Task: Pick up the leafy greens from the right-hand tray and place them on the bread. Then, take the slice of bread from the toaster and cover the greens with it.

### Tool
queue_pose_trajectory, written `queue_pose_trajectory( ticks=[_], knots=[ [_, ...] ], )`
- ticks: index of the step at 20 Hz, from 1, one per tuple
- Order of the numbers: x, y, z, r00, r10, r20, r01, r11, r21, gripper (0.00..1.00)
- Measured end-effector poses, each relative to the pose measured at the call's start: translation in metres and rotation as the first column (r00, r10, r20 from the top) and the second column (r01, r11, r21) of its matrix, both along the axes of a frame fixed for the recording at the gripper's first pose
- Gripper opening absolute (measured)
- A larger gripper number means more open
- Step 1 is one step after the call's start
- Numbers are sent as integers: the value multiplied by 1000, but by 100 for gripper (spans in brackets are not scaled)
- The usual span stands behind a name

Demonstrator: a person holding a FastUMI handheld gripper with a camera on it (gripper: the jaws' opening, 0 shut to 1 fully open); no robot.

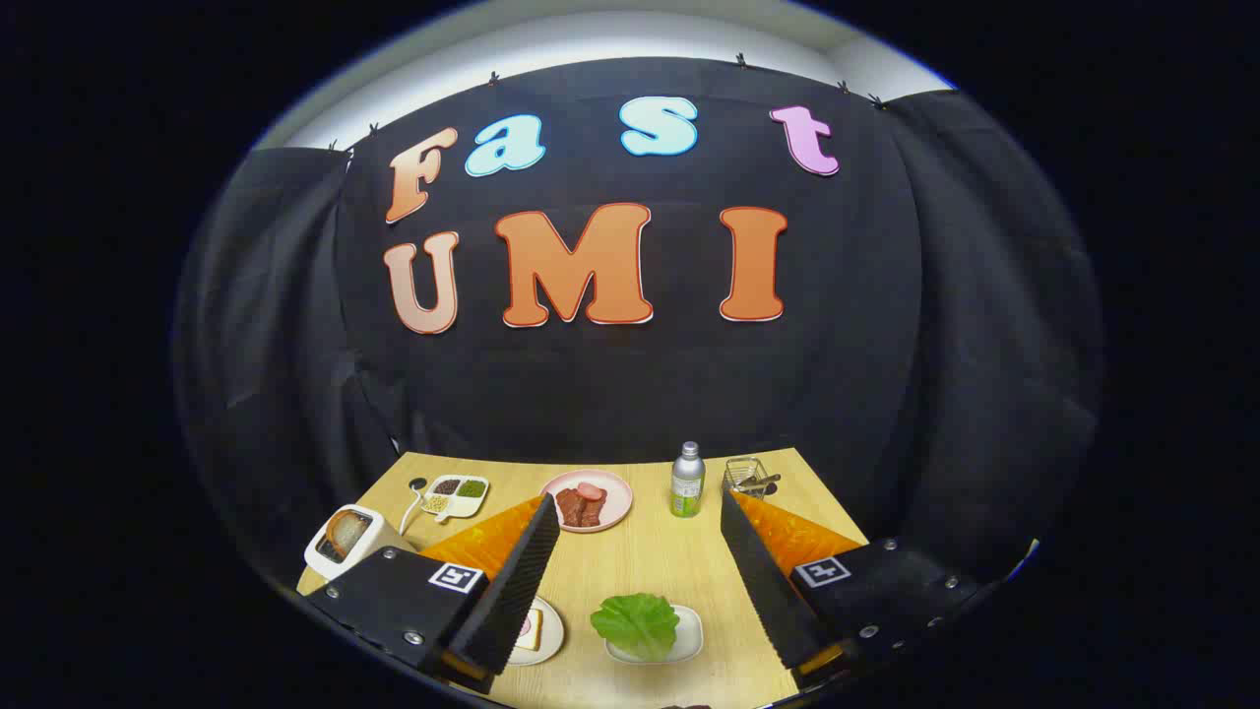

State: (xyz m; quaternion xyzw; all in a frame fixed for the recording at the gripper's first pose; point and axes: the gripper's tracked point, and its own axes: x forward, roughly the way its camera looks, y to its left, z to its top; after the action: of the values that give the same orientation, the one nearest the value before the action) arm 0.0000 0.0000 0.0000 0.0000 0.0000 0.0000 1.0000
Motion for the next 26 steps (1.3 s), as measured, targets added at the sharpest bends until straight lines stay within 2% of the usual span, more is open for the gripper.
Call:
queue_pose_trajectory(
  ticks=[15,21,26],
  knots=[
    [21,-7,3,997,18,76,-18,1000,-1,99],
    [39,-7,-36,999,12,-46,-14,1000,-27,99],
    [56,-4,-77,985,28,-172,-36,999,-41,99]
  ],
)
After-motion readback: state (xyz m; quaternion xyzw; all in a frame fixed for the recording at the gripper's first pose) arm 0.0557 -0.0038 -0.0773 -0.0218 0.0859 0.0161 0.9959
